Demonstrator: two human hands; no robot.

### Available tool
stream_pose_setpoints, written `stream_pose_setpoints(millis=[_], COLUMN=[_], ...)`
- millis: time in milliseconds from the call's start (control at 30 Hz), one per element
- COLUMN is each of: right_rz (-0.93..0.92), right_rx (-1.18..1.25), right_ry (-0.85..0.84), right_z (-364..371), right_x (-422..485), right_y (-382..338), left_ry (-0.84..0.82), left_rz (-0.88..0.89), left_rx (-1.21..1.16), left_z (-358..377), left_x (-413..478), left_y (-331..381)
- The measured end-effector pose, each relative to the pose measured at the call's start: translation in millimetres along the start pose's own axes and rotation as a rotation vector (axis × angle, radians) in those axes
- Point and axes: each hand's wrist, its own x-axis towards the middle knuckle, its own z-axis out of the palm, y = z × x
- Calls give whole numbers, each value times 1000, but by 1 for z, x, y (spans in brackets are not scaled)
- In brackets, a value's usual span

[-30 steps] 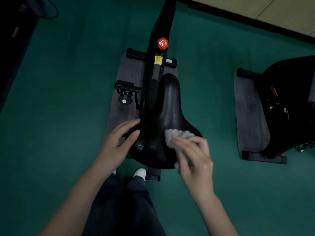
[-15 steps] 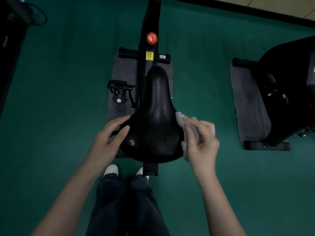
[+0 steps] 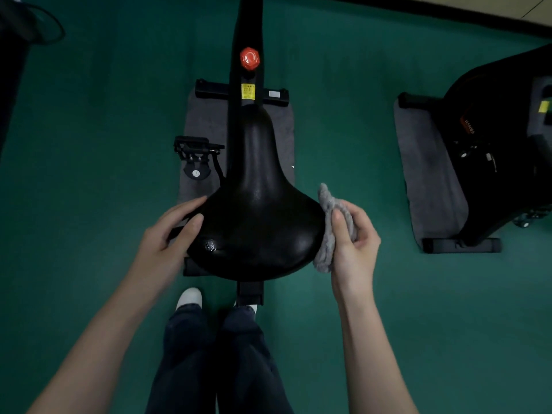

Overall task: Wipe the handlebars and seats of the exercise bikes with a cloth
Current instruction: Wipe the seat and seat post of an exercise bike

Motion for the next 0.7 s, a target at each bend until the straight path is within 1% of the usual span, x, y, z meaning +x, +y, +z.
stream_pose_setpoints(millis=[67,200,233,300,400,533,600,700], right_rz=[35,291,325,337,257,84,7,-75], right_rx=[37,332,386,442,410,177,91,-13], right_ry=[40,44,61,138,325,594,663,718], right_z=[0,9,10,13,20,46,57,70], right_x=[1,11,10,1,-27,-62,-70,-77], right_y=[2,0,2,7,13,9,5,2], left_ry=[2,-15,-21,-22,-31,-42,-69,-176], left_rz=[2,14,18,25,25,12,5,-16], left_rx=[5,34,37,40,42,64,62,84], left_z=[0,-3,-4,-6,-6,-6,-8,-18], left_x=[0,2,2,3,3,2,2,1], left_y=[-1,-3,-3,-5,-4,1,4,5])
